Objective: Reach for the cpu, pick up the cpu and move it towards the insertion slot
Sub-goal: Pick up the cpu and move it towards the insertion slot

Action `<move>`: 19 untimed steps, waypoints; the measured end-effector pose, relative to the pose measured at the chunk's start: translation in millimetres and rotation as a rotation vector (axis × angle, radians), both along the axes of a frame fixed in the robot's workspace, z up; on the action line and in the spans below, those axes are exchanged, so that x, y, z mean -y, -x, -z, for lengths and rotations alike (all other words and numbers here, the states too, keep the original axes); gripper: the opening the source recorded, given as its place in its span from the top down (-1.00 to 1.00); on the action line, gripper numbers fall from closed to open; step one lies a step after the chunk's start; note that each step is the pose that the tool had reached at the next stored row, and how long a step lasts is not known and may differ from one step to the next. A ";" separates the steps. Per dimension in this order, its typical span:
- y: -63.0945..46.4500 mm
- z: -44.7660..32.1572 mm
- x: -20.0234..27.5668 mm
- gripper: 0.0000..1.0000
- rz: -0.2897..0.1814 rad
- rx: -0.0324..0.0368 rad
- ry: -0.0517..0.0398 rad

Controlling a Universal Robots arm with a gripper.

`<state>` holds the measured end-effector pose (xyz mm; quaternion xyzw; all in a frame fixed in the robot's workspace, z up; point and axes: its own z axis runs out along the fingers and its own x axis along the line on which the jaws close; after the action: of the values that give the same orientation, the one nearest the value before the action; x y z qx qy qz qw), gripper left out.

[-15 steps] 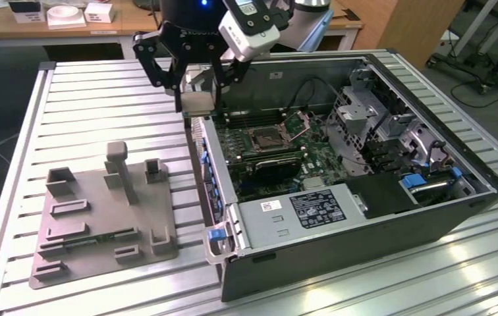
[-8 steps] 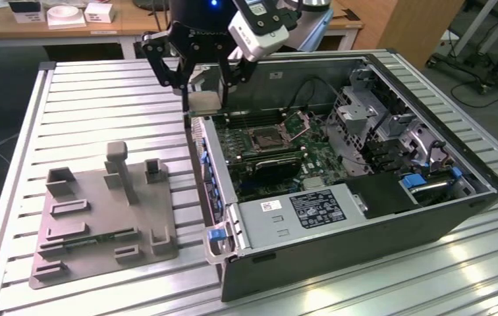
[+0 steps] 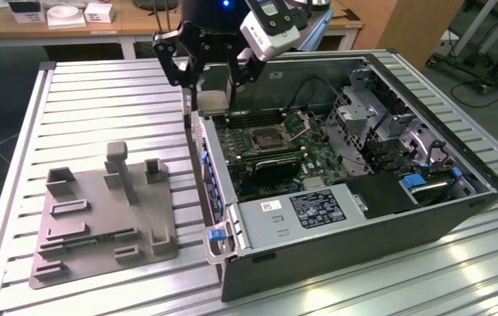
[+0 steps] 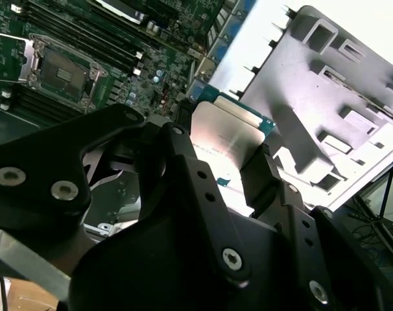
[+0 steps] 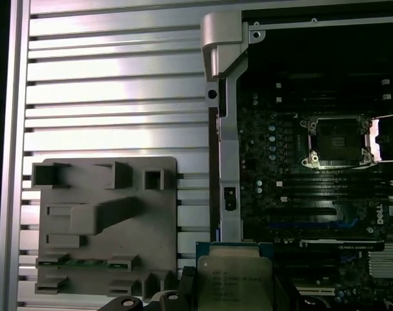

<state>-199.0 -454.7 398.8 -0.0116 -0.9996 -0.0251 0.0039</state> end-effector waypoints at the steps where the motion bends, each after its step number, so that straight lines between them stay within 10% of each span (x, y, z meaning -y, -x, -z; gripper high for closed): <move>1: -1.4 0.0 0.0 -0.08 0.000 0.0000 0.0000; 19: -35.9 1.0 0.0 -0.08 0.000 0.0000 0.0000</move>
<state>-163.1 -454.7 397.8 -0.0116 -0.9996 -0.0251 0.0039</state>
